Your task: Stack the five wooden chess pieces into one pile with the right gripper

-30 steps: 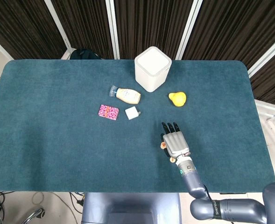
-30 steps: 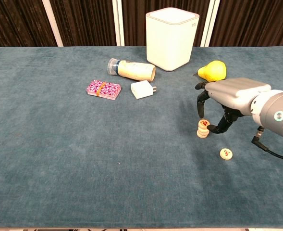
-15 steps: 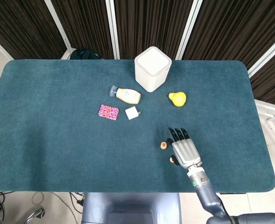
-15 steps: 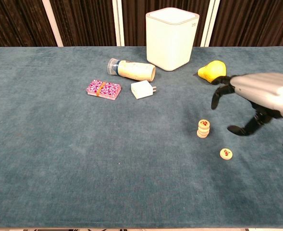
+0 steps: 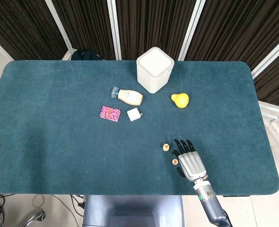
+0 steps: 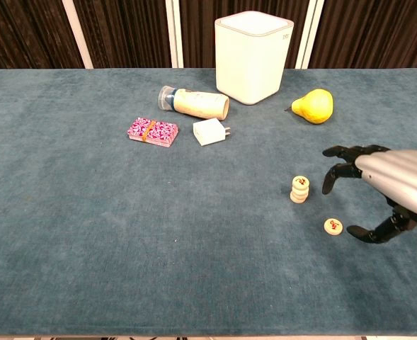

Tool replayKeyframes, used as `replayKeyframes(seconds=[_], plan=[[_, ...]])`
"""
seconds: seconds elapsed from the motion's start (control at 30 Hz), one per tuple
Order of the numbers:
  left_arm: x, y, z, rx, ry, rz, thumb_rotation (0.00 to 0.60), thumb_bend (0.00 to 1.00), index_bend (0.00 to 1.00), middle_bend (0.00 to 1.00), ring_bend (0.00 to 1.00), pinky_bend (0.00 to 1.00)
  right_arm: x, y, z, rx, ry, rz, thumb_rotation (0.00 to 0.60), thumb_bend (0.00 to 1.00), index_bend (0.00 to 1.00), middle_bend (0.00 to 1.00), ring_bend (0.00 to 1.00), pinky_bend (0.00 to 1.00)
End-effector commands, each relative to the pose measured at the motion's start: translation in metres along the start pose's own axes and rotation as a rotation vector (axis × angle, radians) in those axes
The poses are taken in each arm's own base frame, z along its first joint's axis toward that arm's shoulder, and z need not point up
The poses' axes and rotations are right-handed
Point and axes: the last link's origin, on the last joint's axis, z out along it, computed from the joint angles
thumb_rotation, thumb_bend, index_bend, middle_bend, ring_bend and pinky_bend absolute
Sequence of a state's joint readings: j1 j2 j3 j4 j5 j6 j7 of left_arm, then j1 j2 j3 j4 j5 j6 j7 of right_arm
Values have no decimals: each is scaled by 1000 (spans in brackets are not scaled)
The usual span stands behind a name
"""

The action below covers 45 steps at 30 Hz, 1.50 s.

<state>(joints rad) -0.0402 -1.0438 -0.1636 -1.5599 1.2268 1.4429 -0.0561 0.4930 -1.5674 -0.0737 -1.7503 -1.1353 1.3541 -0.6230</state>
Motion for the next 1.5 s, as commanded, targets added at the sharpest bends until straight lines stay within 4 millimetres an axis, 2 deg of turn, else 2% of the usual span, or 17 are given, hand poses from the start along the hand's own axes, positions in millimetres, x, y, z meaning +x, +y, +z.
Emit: replayKeyframes(seconds=[0.03,0.37,0.77,1.5], plan=[[0,0,0,0,-1,0,600,153,55,0,0,88,-4,2,0,-18,15,-9,600,365,339,0,0,0],[0,-1,0,2,0,-2,600,153,55,0,0,88,-13,2,4,-41,5,17,600,366,402,0,0,0],[1,-2,1,6,2,-5,600,153,56,0,0,88,-22,1,14,-55,-8,21,600,366,422,0,0,0],[1,-2,1,8,2,-1,600,153,56,0,0,88,-31,4,21,-75,-28,21,600,365,464,0,0,0]])
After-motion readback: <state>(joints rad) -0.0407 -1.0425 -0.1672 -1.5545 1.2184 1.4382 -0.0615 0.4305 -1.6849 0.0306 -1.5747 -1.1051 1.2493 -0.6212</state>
